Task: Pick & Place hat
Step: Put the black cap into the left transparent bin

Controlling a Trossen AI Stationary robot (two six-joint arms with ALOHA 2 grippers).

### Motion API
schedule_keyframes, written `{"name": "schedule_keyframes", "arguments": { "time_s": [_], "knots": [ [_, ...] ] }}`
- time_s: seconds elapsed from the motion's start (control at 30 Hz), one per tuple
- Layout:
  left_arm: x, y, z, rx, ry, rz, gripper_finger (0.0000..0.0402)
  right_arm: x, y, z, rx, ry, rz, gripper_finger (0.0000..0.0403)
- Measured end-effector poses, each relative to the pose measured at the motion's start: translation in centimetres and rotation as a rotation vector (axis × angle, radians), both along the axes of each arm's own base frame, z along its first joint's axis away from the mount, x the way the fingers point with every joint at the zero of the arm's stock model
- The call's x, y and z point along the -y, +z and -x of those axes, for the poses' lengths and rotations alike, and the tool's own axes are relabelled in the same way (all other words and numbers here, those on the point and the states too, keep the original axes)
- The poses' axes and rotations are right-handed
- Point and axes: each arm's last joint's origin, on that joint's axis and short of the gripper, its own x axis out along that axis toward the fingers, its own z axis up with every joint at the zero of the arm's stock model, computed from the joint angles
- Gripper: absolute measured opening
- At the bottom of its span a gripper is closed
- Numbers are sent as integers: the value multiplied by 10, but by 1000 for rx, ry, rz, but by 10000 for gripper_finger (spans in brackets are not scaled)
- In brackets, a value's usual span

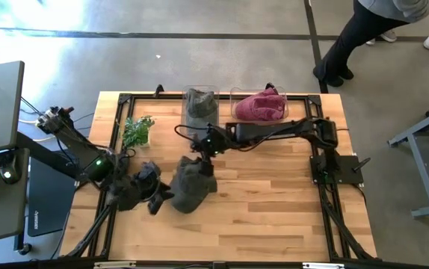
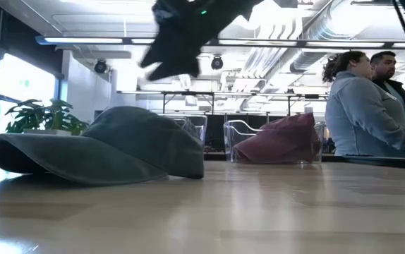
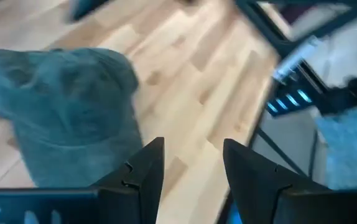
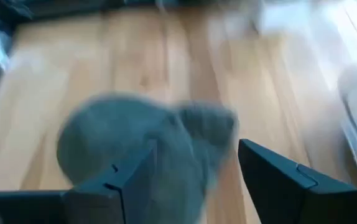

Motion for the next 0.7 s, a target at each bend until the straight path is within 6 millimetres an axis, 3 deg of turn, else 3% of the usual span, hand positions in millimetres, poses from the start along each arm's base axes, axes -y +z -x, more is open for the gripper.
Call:
{"name": "schedule_keyframes", "arguments": {
  "time_s": [0.13,0.33,0.5,0.7],
  "knots": [
    [-21,-5,-10,-97,59,40,158,-17,15,28,-169,-57,-1,218],
    [-67,-18,-38,-248,34,-22,158,-66,31,75,-415,-109,80,188],
    [-115,-27,-56,-320,-32,-20,173,-111,54,113,-430,-231,102,165],
    [-164,-56,-87,-366,-184,13,246,-162,77,159,-319,-391,90,147]
  ]
}}
